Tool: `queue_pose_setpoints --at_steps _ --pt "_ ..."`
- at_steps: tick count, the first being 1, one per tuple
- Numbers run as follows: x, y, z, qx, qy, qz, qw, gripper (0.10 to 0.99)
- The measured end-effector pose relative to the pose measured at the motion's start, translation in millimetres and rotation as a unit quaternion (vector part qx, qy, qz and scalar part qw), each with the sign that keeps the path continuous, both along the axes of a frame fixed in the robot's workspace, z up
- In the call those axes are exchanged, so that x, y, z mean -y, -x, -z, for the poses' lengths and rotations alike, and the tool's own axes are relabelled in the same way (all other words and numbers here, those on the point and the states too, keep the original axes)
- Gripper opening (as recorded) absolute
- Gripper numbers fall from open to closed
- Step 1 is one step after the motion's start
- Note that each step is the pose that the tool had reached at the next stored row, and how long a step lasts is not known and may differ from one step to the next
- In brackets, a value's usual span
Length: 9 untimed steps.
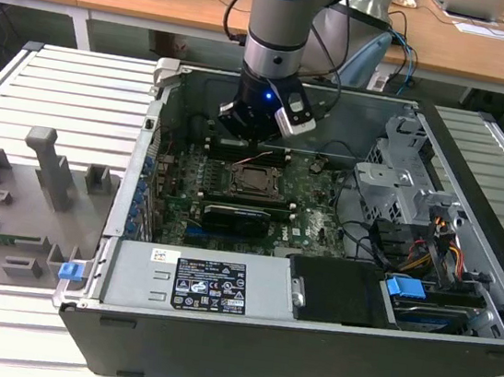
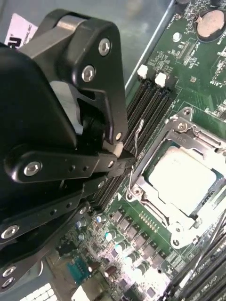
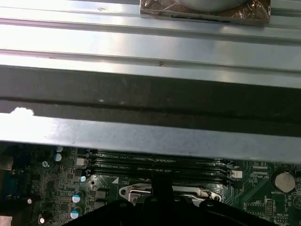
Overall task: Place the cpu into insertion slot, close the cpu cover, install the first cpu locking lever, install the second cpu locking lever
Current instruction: 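Install the first cpu locking lever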
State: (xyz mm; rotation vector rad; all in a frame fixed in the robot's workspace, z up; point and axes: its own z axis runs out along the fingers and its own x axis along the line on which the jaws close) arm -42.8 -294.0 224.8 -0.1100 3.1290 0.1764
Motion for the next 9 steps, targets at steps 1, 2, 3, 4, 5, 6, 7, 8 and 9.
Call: queue_pose_setpoints --at_steps 1,2,3,4,5,6,7,8,9 --pt "-1.6 -1.7 1.1 0.0001 -0.0001 0.000 1.0000 0.106" --pt "-2.9 -3.9 1.6 0.0001 0.0000 0.000 1.0000 0.106" --pt "-3.3 -5.7 1.8 0.0000 0.0000 0.000 1.0000 0.106" --pt "-3.3 -7.6 2.2 0.0001 0.0000 0.000 1.0000 0.106" --pt "-3.3 -9.4 2.6 0.0001 0.0001 0.000 1.0000 0.106" --pt "-3.3 -10.7 2.9 0.0000 0.0002 0.001 1.0000 0.106" --pt "-3.3 -11.6 3.2 0.0000 0.0002 0.001 1.0000 0.106" --pt "-3.3 -14.1 3.7 0.0000 0.0002 0.002 1.0000 0.106" --pt "-3.3 -15.5 4.1 0.0001 0.0002 0.002 1.0000 0.106"
